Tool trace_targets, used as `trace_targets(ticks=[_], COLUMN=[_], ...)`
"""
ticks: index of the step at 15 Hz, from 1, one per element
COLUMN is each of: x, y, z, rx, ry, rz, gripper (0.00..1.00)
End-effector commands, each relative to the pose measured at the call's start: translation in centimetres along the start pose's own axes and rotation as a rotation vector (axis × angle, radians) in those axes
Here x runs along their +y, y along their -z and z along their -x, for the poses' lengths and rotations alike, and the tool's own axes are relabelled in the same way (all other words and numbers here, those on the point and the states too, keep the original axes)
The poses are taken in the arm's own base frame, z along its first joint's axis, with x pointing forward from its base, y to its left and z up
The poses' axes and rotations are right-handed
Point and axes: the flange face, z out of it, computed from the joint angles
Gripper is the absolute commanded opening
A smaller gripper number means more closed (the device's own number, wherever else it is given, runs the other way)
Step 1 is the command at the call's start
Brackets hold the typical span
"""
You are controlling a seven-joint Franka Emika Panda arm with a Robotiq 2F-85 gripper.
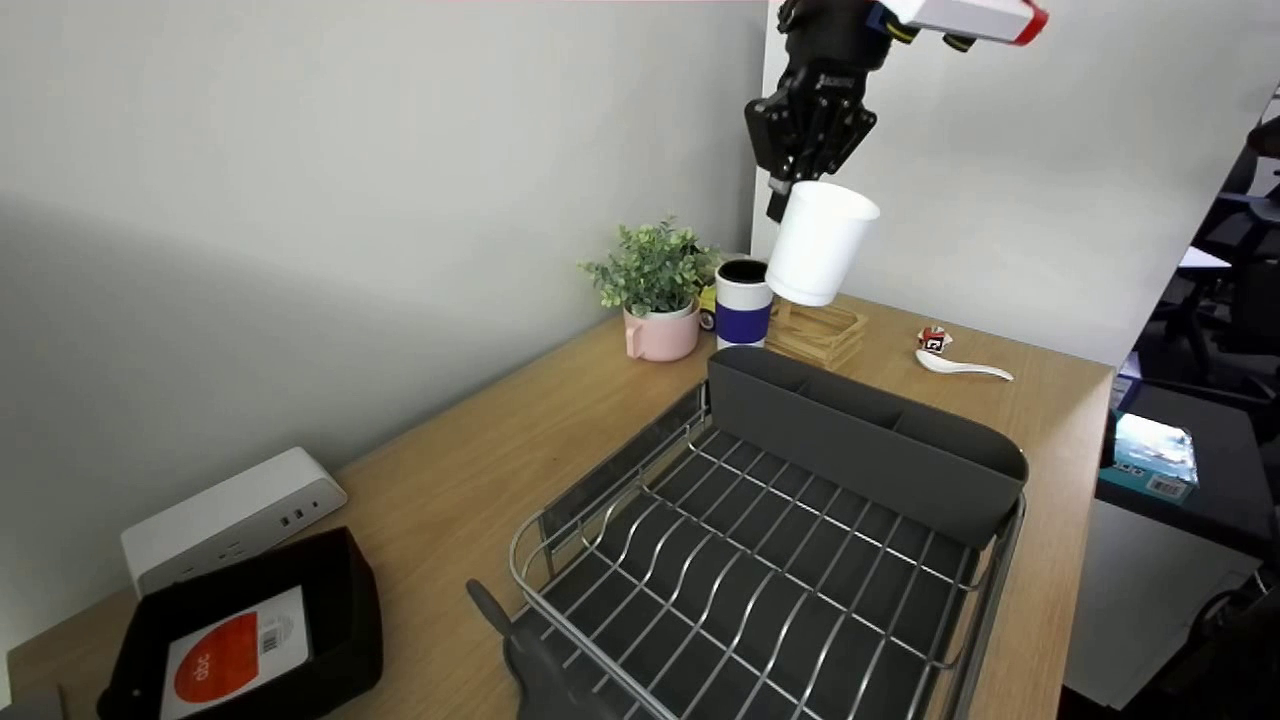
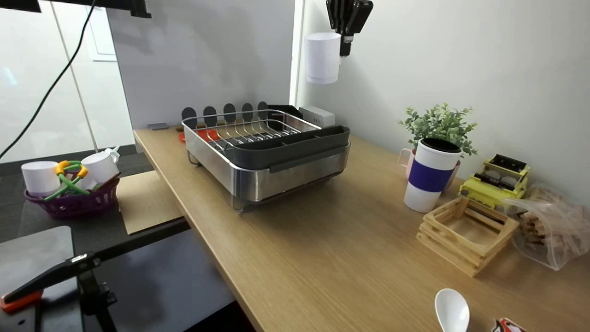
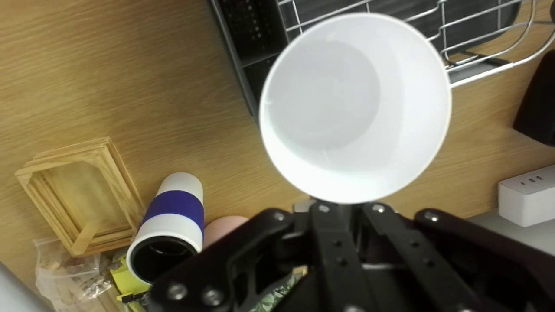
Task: Remove the cup from the rack and put it on the table
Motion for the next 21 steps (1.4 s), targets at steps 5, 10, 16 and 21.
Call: trace_targets(ticks=[5,10,16,21], x=[4.0,6.2,6.2,6.2], y=[0.2,-0.5,-0.3,-0.3], z=[-1.2,-2.1,-2.3,-2.3], rx=[0.016,0.003,0.006,0.006], ry=[-0.056,-0.099,-0.102,-0.102], rz=[-0.001,0.008,0.032,0.032], gripper=[0.02,0.02,0.09,0.09])
